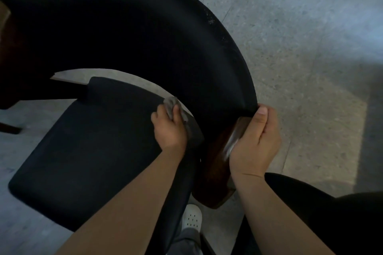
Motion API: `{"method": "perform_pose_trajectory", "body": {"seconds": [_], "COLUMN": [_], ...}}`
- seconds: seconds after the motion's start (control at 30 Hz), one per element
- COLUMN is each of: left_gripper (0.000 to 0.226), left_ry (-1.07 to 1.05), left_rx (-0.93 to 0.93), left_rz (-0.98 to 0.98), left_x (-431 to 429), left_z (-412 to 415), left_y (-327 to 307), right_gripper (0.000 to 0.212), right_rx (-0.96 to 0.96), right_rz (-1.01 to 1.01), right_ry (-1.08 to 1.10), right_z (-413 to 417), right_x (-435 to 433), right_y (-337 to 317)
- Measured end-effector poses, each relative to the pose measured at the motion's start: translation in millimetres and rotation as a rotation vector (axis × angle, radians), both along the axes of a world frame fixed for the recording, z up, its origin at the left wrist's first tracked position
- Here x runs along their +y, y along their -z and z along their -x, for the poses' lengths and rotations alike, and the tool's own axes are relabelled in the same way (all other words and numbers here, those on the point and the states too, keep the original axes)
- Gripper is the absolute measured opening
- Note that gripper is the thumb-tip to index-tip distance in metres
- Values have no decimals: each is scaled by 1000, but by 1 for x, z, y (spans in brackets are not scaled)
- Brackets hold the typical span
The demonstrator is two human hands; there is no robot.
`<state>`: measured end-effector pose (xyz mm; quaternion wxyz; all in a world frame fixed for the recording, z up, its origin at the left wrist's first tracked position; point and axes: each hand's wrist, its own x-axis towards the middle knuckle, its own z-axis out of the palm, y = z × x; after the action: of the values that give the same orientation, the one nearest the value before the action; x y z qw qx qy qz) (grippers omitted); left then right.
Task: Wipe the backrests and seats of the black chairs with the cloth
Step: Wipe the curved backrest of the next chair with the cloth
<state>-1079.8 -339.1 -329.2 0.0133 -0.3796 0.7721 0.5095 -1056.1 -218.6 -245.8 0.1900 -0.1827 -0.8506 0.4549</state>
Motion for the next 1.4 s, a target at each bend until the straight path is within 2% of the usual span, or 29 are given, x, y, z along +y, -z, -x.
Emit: {"method": "perform_pose_trajectory", "body": {"seconds": [0.2,0.3,0.4,0.6,0.7,0.77,0.9,1.03,1.13,1.2,1.3,1.4], "left_gripper": [22,23,24,32,30,31,31,33,38,38,37,34], "left_ry": [102,218,308,526,537,431,152,46,16,85,157,56], "left_rx": [370,574,688,632,621,579,444,363,499,577,549,532], "left_rz": [-35,51,143,468,557,531,330,243,245,286,371,326], "left_x": [-1,3,16,30,23,17,16,17,23,31,42,44], "left_z": [12,17,28,65,76,79,64,47,47,51,59,61], "left_y": [-61,-103,-137,-133,-129,-127,-106,-86,-99,-112,-112,-100], "right_gripper": [29,26,30,36,37,36,35,45,50,51,52,51], "right_rx": [1,-1,-14,-33,-30,-28,-16,-19,2,-2,0,14], "right_rz": [3,77,84,42,17,16,17,23,27,41,50,38], "right_ry": [-14,-24,-10,3,7,3,2,3,-4,-13,-19,-21], "right_z": [0,1,1,0,-1,-1,0,-1,0,0,0,1], "right_x": [-1,0,-2,-2,-2,-2,-2,-2,-2,-2,-2,-2], "right_y": [-5,-12,-12,-5,-5,-5,-6,-4,-2,-1,0,2]}}
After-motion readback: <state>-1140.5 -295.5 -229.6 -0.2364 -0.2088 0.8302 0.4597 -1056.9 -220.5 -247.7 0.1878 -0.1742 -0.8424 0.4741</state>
